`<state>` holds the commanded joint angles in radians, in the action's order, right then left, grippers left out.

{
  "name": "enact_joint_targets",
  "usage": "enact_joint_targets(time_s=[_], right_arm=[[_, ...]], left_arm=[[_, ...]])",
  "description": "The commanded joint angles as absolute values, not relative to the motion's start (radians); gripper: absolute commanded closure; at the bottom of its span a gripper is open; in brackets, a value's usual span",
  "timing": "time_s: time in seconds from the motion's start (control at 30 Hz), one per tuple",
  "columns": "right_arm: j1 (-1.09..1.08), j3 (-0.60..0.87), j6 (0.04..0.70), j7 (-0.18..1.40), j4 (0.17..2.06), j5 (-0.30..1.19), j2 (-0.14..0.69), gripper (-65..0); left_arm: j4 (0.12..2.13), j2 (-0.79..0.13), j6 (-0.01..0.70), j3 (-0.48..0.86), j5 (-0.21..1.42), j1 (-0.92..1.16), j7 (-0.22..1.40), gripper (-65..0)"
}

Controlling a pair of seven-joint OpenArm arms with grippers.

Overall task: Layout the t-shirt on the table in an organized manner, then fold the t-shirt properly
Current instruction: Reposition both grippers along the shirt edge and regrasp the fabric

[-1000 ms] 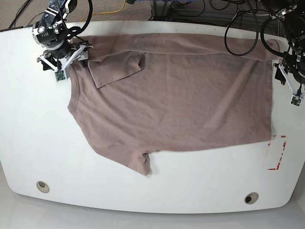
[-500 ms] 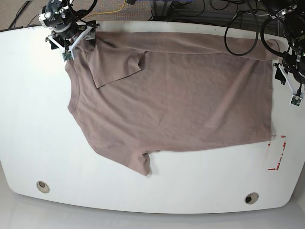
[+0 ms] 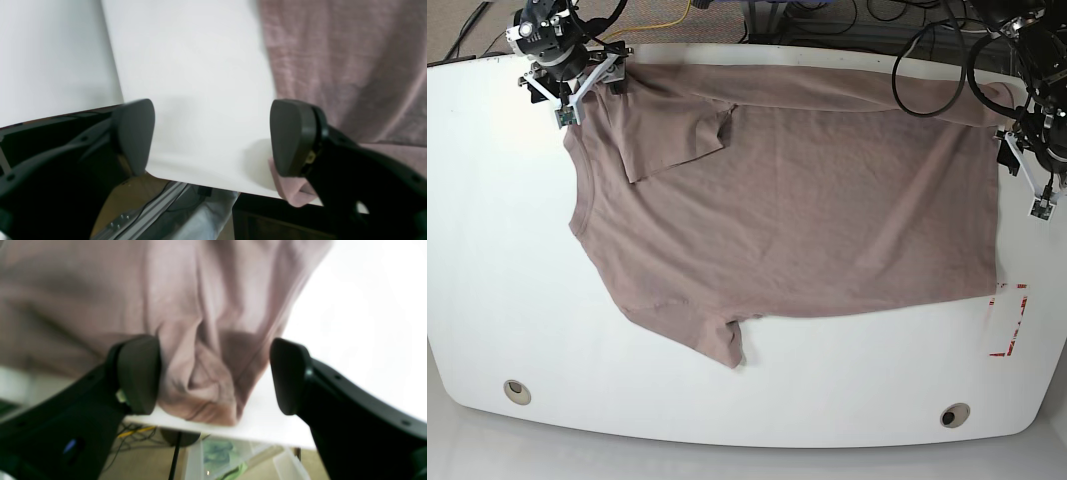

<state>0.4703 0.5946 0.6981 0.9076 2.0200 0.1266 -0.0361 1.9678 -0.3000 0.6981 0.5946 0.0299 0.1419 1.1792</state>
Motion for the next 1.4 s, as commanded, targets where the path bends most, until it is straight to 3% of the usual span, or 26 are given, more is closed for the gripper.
enact_joint_targets(time_s=[0.73, 1.07, 1.3, 1.4], right_arm=[[0.271, 0.593, 0.698, 0.975, 1.966, 0.128, -0.044, -48.8], [0.300, 0.476, 0.698, 0.972, 1.943, 0.128, -0.058, -48.5], [0.288, 0.475, 0.698, 0.966, 1.862, 0.128, -0.064, -36.0], [0.278, 0.475, 0.698, 0.949, 1.845, 0.128, -0.064, -33.6]], left_arm=[[1.968, -0.298, 0.698, 0.579, 0.028, 0.162, 1.178, -51.1], [1.968, -0.297, 0.698, 0.579, 0.028, 0.162, 1.178, -51.1], [1.968, -0.297, 0.698, 0.579, 0.028, 0.162, 1.178, -51.1], [1.968, -0.297, 0.698, 0.579, 0.028, 0.162, 1.178, -51.1]])
